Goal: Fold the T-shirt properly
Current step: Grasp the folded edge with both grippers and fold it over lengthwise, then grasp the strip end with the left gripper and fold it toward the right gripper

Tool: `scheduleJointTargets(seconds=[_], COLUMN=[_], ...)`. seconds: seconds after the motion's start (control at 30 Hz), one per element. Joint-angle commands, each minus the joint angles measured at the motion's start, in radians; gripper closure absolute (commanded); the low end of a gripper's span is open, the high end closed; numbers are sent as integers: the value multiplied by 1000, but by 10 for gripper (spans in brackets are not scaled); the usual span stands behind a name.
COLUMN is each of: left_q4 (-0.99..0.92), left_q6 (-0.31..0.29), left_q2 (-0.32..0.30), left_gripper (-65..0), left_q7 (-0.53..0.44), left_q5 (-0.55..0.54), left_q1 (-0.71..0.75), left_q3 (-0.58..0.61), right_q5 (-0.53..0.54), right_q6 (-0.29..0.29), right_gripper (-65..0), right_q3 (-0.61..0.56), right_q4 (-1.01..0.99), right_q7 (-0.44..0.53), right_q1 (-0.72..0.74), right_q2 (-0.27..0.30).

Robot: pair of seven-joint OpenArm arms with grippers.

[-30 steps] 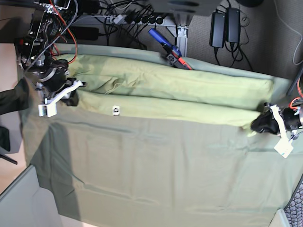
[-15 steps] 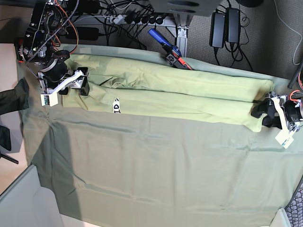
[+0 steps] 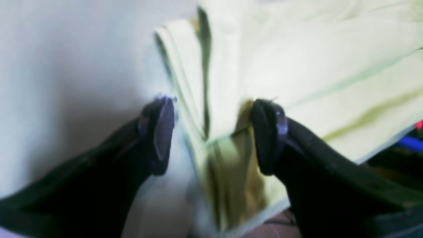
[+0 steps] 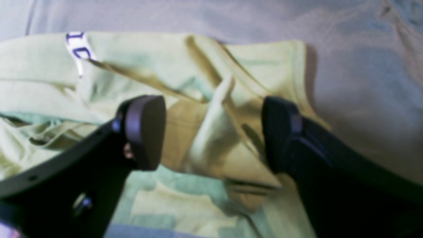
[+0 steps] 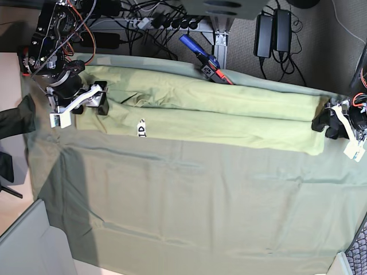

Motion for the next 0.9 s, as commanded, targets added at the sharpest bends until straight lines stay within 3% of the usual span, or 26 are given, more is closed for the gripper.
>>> scheduleJointTargets(seconds=[0.0,0.2,0.23,0.27,0.33,0.4,0.63,0.87], left_q4=[13,13,13,13,13,13,33,-31], left_q6=[-1,-4,-5,-15,-85,-85,-85,-85], left_q2=[1,47,51,55,58,58,34,17], left_gripper=[-406,-403,-377,-322,-146,0,0,0], left_q7=[1,-2,-2,-1,2,4,-8,-35], left_q5=[-10,-22,-28,-39,-70,-93,-100,-27], left_q1=[-5,-4,-4,-4,-3,-3,-47,-212], left_q3=[-3,-2,-2,-2,-2,-2,-5,24], right_q5=[8,8,8,8,8,8,8,116], right_q6=[49,49,49,49,49,49,48,45], right_gripper=[-445,-445,-445,-445,-445,-445,-445,-445], right_q3=[10,10,10,10,10,10,45,256], right_q4=[15,15,15,15,15,15,16,16], right_q7=[27,26,26,26,27,27,27,27], right_q1=[5,5,5,5,5,5,12,16], right_q2=[15,15,15,15,15,15,15,19])
